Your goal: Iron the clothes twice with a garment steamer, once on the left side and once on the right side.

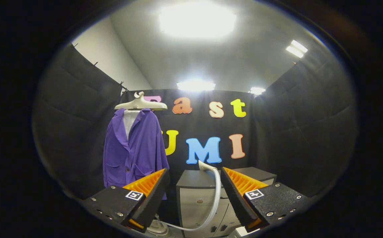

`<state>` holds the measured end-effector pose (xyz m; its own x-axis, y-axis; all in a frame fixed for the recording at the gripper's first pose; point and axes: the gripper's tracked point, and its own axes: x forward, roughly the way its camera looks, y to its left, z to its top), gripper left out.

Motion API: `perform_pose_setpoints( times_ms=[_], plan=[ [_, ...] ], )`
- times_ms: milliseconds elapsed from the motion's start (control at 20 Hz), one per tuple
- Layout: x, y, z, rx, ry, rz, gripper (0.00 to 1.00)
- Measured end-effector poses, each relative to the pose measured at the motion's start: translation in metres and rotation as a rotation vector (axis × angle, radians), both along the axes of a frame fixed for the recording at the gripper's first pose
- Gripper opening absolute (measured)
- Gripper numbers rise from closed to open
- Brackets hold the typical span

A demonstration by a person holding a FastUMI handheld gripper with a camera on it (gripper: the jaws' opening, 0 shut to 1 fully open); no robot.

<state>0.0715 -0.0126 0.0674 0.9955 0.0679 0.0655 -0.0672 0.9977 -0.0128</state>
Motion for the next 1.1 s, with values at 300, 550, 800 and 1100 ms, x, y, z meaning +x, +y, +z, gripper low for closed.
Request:
perform_pose_setpoints(
  times_ms=[300,550,800,1100],
  plan=[
    [0.074,-0.025,0.028,0.03,0.011,0.037,0.95],
    [0.145,-0.037,0.042,0.092,0.031,0.101,0.95],
    [0.208,-0.054,0.05,0.129,0.073,0.137,0.95],
    [0.285,-0.071,0.039,0.163,0.174,0.174,0.95]
  ],
)
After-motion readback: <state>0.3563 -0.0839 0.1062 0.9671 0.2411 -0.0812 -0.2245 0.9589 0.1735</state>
